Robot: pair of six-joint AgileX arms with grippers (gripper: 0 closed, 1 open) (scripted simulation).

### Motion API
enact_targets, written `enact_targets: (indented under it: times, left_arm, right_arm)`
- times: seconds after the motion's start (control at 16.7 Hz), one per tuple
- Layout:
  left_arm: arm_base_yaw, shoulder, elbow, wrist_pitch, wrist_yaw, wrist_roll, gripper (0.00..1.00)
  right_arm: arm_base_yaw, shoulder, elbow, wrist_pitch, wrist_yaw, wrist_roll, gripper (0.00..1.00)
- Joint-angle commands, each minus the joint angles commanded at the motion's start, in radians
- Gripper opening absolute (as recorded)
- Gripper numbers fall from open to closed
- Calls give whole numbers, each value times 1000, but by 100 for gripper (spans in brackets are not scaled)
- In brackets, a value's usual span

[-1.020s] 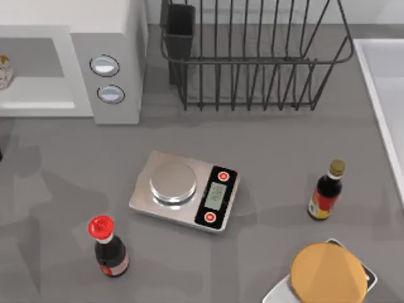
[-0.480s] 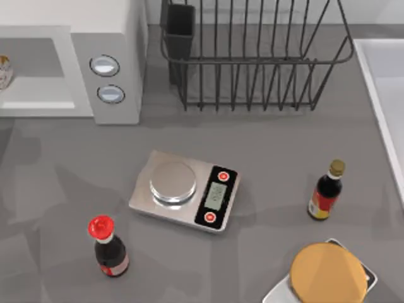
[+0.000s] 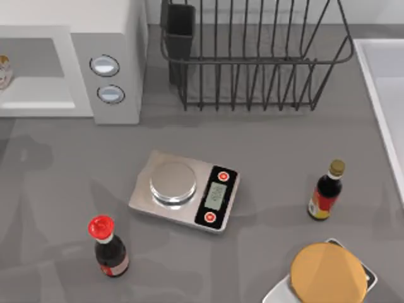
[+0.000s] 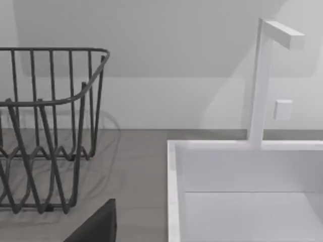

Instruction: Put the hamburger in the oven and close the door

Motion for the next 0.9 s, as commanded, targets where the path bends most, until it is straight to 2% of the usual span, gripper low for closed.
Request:
enact_targets:
  times: [0.66,0.9]
  left_arm:
    - [-149,-869,-334,-268,5,-26,100]
    - [-190,-1079,-405,-321,4,-26,100]
  right_arm:
    - [0,0,0,0,0,0,100]
    - [0,0,0,0,0,0,100]
